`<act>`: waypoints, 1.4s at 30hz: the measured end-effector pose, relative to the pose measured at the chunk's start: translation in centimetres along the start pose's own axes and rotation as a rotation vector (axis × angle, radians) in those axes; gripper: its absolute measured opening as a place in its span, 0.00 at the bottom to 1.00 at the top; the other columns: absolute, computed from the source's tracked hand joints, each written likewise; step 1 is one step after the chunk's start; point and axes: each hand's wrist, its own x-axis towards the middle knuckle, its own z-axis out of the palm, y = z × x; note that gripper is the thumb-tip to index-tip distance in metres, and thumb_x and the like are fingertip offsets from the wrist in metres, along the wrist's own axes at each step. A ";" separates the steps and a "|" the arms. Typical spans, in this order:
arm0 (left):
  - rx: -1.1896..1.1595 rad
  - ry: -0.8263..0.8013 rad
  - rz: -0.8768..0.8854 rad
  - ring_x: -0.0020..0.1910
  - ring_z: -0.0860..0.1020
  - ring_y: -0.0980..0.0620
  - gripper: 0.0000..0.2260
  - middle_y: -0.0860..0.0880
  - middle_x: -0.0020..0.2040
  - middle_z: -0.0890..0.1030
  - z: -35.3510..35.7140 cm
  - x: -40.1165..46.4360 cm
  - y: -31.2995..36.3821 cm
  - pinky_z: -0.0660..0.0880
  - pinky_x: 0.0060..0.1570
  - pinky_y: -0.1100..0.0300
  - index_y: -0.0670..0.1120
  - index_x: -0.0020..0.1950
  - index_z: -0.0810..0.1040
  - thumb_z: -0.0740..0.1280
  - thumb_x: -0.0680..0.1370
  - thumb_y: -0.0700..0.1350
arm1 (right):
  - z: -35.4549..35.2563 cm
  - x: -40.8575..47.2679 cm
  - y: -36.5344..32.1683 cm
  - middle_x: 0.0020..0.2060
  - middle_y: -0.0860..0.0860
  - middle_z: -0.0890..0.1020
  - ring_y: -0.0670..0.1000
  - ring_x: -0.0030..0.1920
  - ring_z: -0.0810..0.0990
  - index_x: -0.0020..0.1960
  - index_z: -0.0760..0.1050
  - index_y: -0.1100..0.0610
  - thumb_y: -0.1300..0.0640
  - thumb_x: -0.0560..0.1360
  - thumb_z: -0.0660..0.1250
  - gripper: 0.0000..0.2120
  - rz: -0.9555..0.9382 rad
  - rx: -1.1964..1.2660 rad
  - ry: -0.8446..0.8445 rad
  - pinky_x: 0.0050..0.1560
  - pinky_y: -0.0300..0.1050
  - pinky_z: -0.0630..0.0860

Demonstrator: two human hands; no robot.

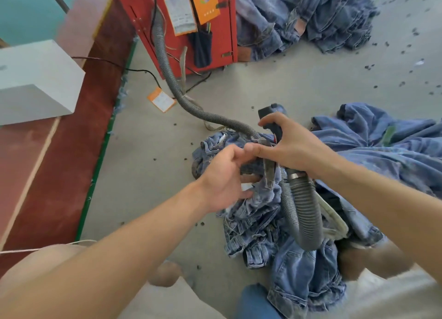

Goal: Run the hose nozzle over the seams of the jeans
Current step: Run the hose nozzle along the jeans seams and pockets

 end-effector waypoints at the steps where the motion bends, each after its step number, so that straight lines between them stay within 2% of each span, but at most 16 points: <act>1: -0.019 0.002 -0.009 0.49 0.73 0.48 0.23 0.57 0.47 0.83 0.1 0.0 -0.2 0.68 0.51 0.50 0.57 0.50 0.86 0.50 0.81 0.53 | 0.0 0.1 0.0 0.50 0.42 0.80 0.46 0.46 0.81 0.64 0.72 0.41 0.31 0.67 0.77 0.31 -0.005 0.010 0.007 0.50 0.50 0.80; 5: -0.058 0.064 -0.019 0.50 0.79 0.50 0.23 0.56 0.55 0.82 -0.8 0.3 -0.6 0.68 0.52 0.52 0.55 0.60 0.86 0.51 0.82 0.53 | -0.3 0.4 0.4 0.43 0.44 0.77 0.47 0.38 0.78 0.61 0.71 0.40 0.49 0.71 0.80 0.24 -0.017 0.014 -0.019 0.38 0.47 0.78; 7: -0.055 0.240 -0.068 0.49 0.81 0.49 0.18 0.49 0.59 0.76 -0.7 0.8 -0.8 0.69 0.50 0.53 0.51 0.60 0.84 0.56 0.83 0.53 | -0.3 0.7 0.8 0.42 0.50 0.77 0.52 0.33 0.77 0.60 0.70 0.40 0.62 0.73 0.73 0.24 -0.031 -0.002 -0.001 0.35 0.55 0.79; 9: -0.085 0.399 -0.183 0.45 0.82 0.50 0.15 0.46 0.56 0.75 -0.8 1.0 -1.0 0.71 0.43 0.56 0.47 0.59 0.76 0.64 0.82 0.58 | -0.3 0.6 1.0 0.44 0.53 0.77 0.51 0.30 0.75 0.60 0.72 0.41 0.70 0.72 0.68 0.27 -0.031 0.106 0.017 0.31 0.52 0.79; 11: -0.069 0.362 -0.339 0.39 0.77 0.52 0.30 0.46 0.53 0.77 -1.0 0.9 -0.8 0.68 0.37 0.58 0.46 0.65 0.69 0.70 0.76 0.67 | -0.3 0.5 1.3 0.45 0.53 0.77 0.49 0.30 0.75 0.60 0.74 0.40 0.72 0.72 0.67 0.29 -0.039 0.254 0.019 0.30 0.46 0.78; 13: 0.022 0.266 -0.391 0.35 0.70 0.53 0.38 0.48 0.47 0.79 -1.4 1.1 -0.6 0.64 0.37 0.57 0.46 0.69 0.70 0.71 0.71 0.72 | -0.2 0.3 1.5 0.44 0.51 0.77 0.47 0.30 0.75 0.59 0.75 0.37 0.72 0.73 0.68 0.30 -0.061 0.287 -0.023 0.31 0.44 0.78; 17: 0.058 0.397 -0.140 0.43 0.81 0.48 0.09 0.45 0.49 0.86 -1.8 2.3 -0.1 0.77 0.43 0.58 0.48 0.53 0.84 0.72 0.80 0.53 | 0.4 0.0 1.7 0.42 0.52 0.79 0.46 0.28 0.79 0.58 0.73 0.36 0.71 0.74 0.66 0.30 -0.048 0.164 -0.042 0.31 0.41 0.80; 21: -0.155 0.427 -0.054 0.45 0.84 0.44 0.11 0.40 0.54 0.85 -3.5 2.2 0.3 0.83 0.48 0.50 0.43 0.56 0.83 0.62 0.85 0.46 | -0.4 0.0 2.2 0.39 0.56 0.82 0.59 0.32 0.85 0.64 0.71 0.37 0.71 0.74 0.64 0.31 0.071 0.123 -0.026 0.35 0.59 0.85; 24: -0.181 0.433 -0.088 0.45 0.84 0.44 0.13 0.41 0.53 0.85 -5.3 1.8 0.9 0.84 0.41 0.52 0.44 0.61 0.83 0.62 0.86 0.48 | -3.8 0.2 2.7 0.30 0.52 0.82 0.54 0.26 0.83 0.77 0.54 0.31 0.63 0.78 0.68 0.40 -0.025 -0.104 -0.129 0.26 0.49 0.80; 26: -0.187 0.473 -0.107 0.44 0.84 0.45 0.10 0.42 0.51 0.84 -6.2 1.6 1.2 0.84 0.43 0.52 0.46 0.62 0.81 0.64 0.85 0.47 | -6.3 0.2 2.6 0.30 0.51 0.81 0.48 0.25 0.81 0.78 0.44 0.32 0.47 0.79 0.72 0.42 -0.072 -0.389 -0.172 0.26 0.40 0.76; 28: -0.190 0.508 -0.121 0.45 0.82 0.45 0.10 0.42 0.50 0.83 -6.9 1.6 1.2 0.81 0.51 0.49 0.46 0.64 0.79 0.62 0.86 0.44 | -7.8 0.1 2.4 0.33 0.47 0.77 0.47 0.28 0.79 0.73 0.55 0.46 0.35 0.75 0.70 0.36 -0.081 -0.681 -0.178 0.30 0.40 0.72; 29: -0.190 0.518 -0.124 0.46 0.82 0.45 0.11 0.42 0.51 0.83 -7.2 1.6 1.1 0.79 0.56 0.47 0.45 0.65 0.79 0.60 0.86 0.44 | -8.0 0.0 2.6 0.35 0.47 0.75 0.47 0.31 0.76 0.65 0.63 0.52 0.34 0.75 0.69 0.30 -0.097 -0.793 -0.184 0.34 0.44 0.73; 31: -0.197 0.525 -0.112 0.49 0.82 0.44 0.12 0.40 0.54 0.83 -7.4 1.8 0.9 0.79 0.59 0.46 0.44 0.64 0.79 0.58 0.87 0.44 | -7.8 -0.2 3.3 0.37 0.49 0.74 0.49 0.36 0.73 0.52 0.65 0.52 0.40 0.78 0.68 0.18 -0.123 -0.883 -0.196 0.41 0.53 0.76; 36: -0.278 0.491 -0.031 0.49 0.83 0.43 0.15 0.39 0.57 0.83 -7.2 2.0 1.5 0.85 0.39 0.51 0.40 0.62 0.80 0.57 0.87 0.45 | -5.1 -0.4 3.8 0.36 0.46 0.73 0.46 0.34 0.71 0.49 0.63 0.44 0.46 0.75 0.67 0.12 -0.156 -0.926 -0.345 0.35 0.49 0.70; 39: -0.301 0.462 -0.029 0.51 0.84 0.43 0.16 0.38 0.59 0.83 -6.9 2.1 1.4 0.85 0.40 0.51 0.39 0.67 0.79 0.57 0.87 0.46 | -2.7 -0.3 4.1 0.38 0.46 0.74 0.47 0.34 0.72 0.52 0.63 0.44 0.46 0.76 0.67 0.13 -0.191 -0.937 -0.404 0.32 0.49 0.68; 42: -0.294 0.478 -0.035 0.47 0.85 0.43 0.16 0.38 0.55 0.84 -7.1 2.1 1.3 0.84 0.39 0.52 0.41 0.68 0.78 0.56 0.87 0.46 | -1.6 -0.1 4.1 0.39 0.48 0.78 0.49 0.35 0.76 0.54 0.67 0.47 0.47 0.76 0.67 0.11 -0.251 -0.703 -0.295 0.36 0.53 0.77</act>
